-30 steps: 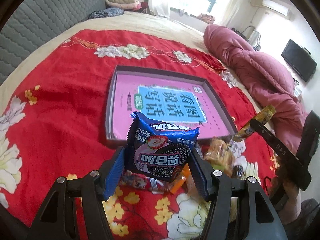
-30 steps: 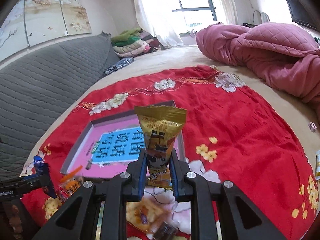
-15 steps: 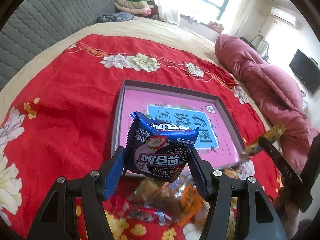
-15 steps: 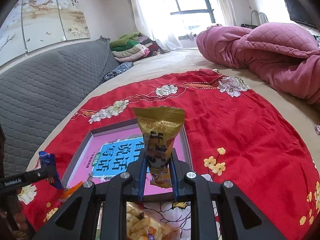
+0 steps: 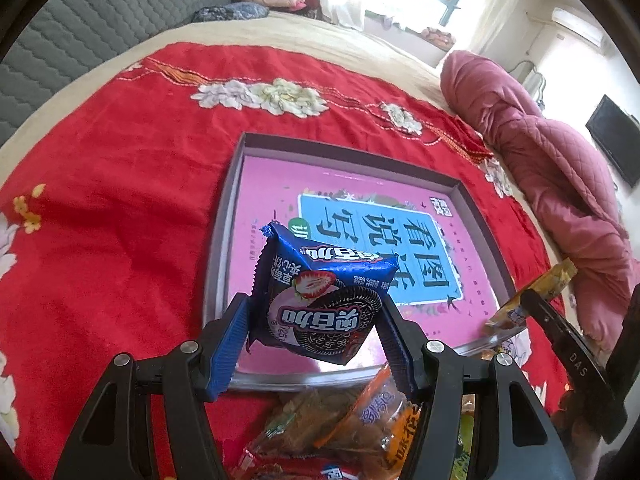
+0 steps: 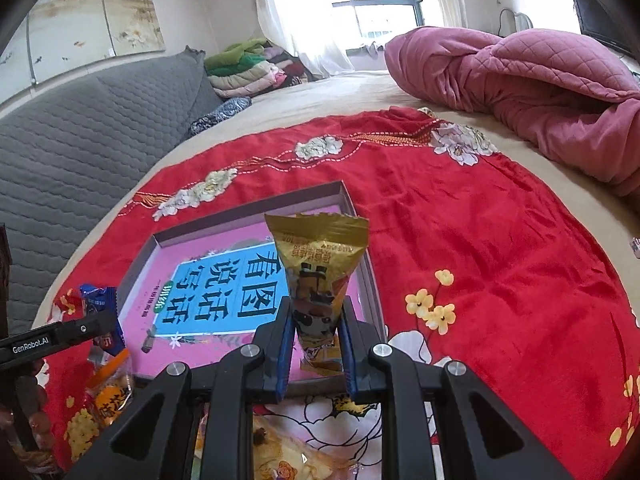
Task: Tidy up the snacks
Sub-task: 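Carry the yellow stick and blue pack into the pink tray and release both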
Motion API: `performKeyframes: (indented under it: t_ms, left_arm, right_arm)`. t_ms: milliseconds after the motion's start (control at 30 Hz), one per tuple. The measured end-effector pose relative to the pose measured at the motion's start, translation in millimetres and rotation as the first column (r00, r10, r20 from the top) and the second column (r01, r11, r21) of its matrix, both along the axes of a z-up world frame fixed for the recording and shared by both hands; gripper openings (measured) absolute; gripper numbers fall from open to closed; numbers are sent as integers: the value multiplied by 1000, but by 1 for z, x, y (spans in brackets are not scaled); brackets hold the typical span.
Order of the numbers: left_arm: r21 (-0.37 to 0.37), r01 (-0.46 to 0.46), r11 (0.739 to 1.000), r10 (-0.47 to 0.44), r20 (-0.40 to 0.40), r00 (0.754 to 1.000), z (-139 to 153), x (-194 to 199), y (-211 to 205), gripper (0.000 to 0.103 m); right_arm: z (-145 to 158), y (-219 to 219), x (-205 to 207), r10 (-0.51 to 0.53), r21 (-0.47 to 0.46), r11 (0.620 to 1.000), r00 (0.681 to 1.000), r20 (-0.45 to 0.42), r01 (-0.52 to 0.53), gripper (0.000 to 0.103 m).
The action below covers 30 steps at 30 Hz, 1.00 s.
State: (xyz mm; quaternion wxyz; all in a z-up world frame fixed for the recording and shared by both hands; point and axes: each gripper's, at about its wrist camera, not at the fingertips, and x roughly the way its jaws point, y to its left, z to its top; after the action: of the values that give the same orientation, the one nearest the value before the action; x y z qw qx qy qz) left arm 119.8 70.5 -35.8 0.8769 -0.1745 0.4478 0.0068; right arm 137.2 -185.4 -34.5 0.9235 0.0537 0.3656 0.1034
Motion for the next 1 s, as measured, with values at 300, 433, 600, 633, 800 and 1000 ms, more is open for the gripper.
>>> performKeyframes:
  t_ms: [300, 433, 600, 633, 800, 1000]
  left_arm:
    - [-9, 19, 1000, -19, -24, 1000, -12, 10, 1, 65]
    - [-20, 26, 999, -26, -32, 999, -16, 13, 3, 65]
    - [-20, 30, 999, -30, -38, 999, -19, 15, 3, 66]
    - [-21, 31, 999, -32, -38, 999, -19, 15, 3, 66]
    - [-28, 29, 999, -31, -48, 998, -23, 18, 4, 66]
    - [-43, 30, 999, -32, -56, 998, -24, 19, 6, 67]
  right_arm:
    - [-12, 12, 9, -5, -28, 1000, 999, -32, 4, 21]
    - [-15, 15, 10, -4, -40, 999, 999, -42, 3, 21]
    - [-18, 14, 12, -12, -39, 999, 998, -58, 10, 21]
    - [-18, 14, 12, -12, -38, 999, 998, -60, 10, 21]
    - [-19, 15, 16, -10, -41, 999, 997, -71, 7, 21]
    - [-21, 14, 17, -10, -38, 999, 996, -92, 7, 22]
